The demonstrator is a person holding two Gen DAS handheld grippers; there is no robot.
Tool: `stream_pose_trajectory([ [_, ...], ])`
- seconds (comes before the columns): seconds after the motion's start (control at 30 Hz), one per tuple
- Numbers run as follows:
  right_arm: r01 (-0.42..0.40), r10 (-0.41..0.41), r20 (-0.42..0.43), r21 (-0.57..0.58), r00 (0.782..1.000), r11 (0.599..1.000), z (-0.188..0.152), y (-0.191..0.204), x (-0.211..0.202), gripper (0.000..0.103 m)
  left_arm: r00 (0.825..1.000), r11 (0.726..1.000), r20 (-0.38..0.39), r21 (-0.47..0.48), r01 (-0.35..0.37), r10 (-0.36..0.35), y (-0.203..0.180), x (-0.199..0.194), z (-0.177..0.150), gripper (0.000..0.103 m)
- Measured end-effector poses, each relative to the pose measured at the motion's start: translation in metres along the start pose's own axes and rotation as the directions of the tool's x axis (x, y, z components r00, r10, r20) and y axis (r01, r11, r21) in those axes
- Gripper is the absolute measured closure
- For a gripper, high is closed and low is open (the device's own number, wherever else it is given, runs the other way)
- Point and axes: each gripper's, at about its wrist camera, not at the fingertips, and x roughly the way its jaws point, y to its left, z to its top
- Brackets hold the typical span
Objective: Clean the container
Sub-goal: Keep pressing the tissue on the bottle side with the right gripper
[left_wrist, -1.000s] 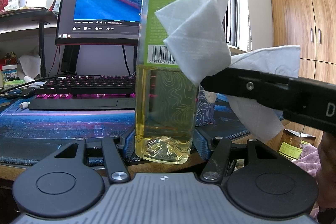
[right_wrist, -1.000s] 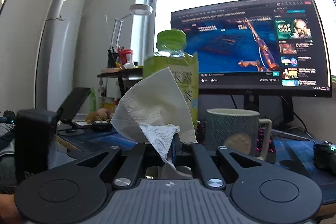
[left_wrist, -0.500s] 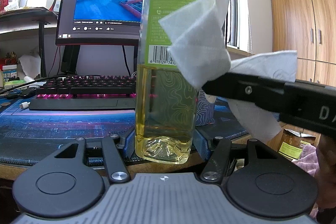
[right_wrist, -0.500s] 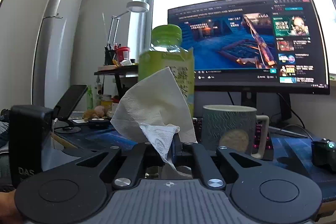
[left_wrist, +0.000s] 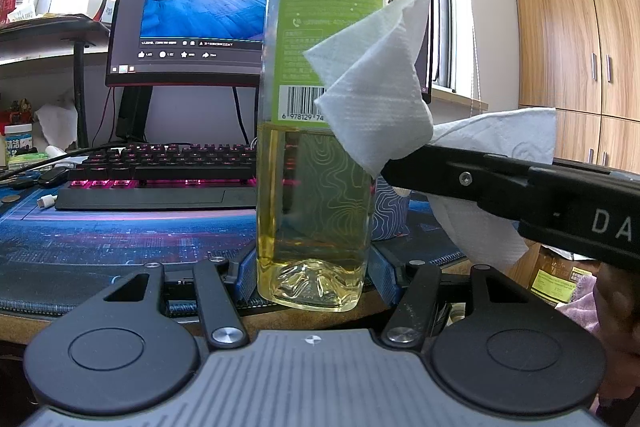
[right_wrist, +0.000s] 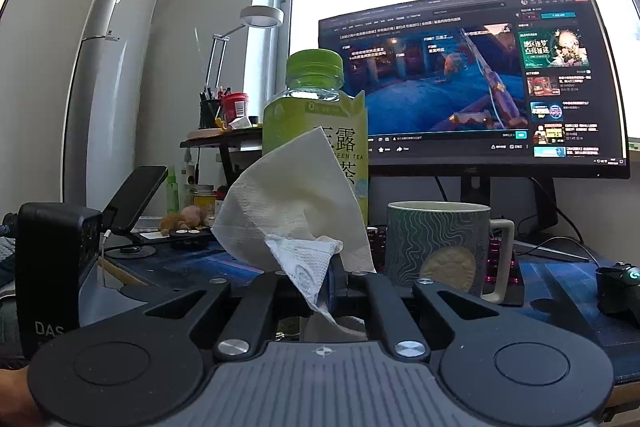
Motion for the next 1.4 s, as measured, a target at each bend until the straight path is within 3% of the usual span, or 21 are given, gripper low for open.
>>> stream_pose_trajectory([
  [0.27,0.033,-0.033,-0.026,0.001,0.999,0.999,-0.003,-0.005,0.002,0.096,1.000,1.000,-0.002,0.001,0.001,-0.001,0.000,0.001,0.001,0.042],
  [0.5,-0.002,0.002,0.022,-0.018,1.000,1.000,0.007,0.005,-0.006,0.096,1.000,1.000,-0.004,0.003,0.000,0.000,0.000,0.001,0.001,0.042],
  [0.83,0.023,-0.023,-0.018,0.005,1.000,1.000,-0.002,-0.004,0.004,0.096,1.000,1.000,-0.003,0.003,-0.001,0.001,0.000,0.001,0.001,0.042],
  [1.4,0.020,-0.020,-0.008,-0.006,1.000,1.000,0.000,0.000,-0.001,0.096,1.000,1.000,0.001,-0.001,0.001,-0.001,0.000,0.001,0.000,0.042],
])
